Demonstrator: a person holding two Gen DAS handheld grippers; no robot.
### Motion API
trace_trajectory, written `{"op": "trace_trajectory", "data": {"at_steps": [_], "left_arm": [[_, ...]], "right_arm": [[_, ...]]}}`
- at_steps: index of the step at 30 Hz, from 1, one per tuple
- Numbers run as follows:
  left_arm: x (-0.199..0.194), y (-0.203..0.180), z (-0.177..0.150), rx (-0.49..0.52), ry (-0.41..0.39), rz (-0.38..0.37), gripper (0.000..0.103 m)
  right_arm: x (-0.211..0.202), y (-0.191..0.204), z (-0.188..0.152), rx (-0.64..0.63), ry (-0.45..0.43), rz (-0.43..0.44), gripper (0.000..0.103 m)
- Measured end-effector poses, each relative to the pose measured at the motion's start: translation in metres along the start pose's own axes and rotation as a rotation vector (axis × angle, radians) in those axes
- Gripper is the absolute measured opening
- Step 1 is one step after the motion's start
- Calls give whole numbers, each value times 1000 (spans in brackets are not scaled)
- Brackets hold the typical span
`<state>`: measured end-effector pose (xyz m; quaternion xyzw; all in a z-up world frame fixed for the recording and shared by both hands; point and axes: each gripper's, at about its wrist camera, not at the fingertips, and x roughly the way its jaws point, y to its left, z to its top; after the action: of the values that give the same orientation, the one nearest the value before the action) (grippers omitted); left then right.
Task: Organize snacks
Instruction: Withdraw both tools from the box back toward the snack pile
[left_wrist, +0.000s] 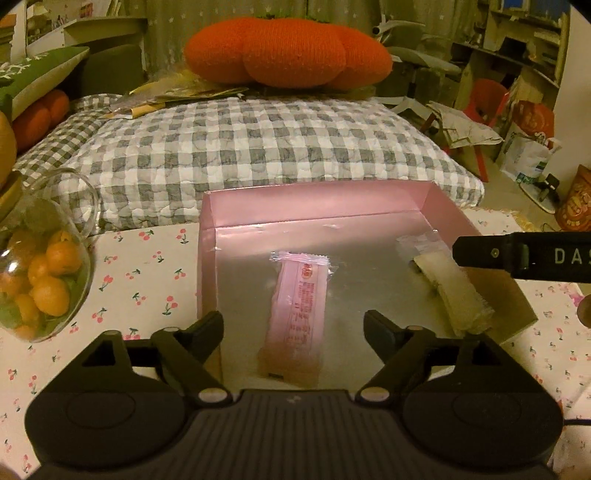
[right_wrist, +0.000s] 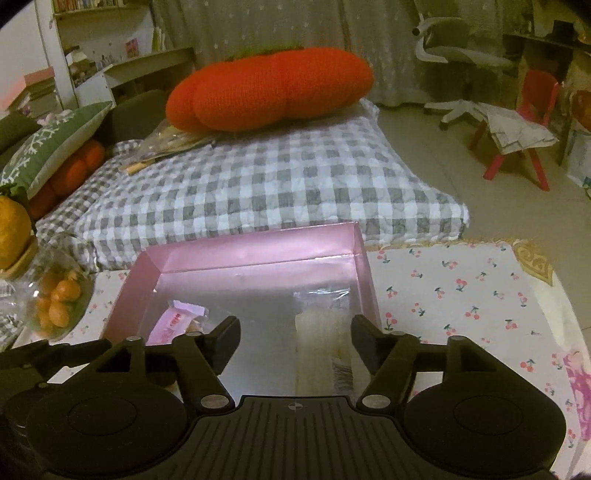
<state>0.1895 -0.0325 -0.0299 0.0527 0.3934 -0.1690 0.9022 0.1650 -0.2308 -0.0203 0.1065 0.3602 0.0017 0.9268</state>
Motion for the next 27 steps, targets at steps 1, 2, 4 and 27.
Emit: {"op": "trace_trajectory", "data": {"at_steps": [1, 2, 4, 27], "left_arm": [[-3, 1, 0, -9, 5, -12, 87], [-5, 1, 0, -19, 13, -24, 90], [-12, 0, -2, -33, 17, -36, 94], [-71, -6, -41, -26, 92, -59, 103]], "right_arm": [[-3, 0, 0, 0, -1, -1, 72], [-6, -1, 0, 1, -2, -1, 72], [-12, -2, -2, 4, -1, -3, 76], [-82, -23, -42, 48, 90, -124, 89]]}}
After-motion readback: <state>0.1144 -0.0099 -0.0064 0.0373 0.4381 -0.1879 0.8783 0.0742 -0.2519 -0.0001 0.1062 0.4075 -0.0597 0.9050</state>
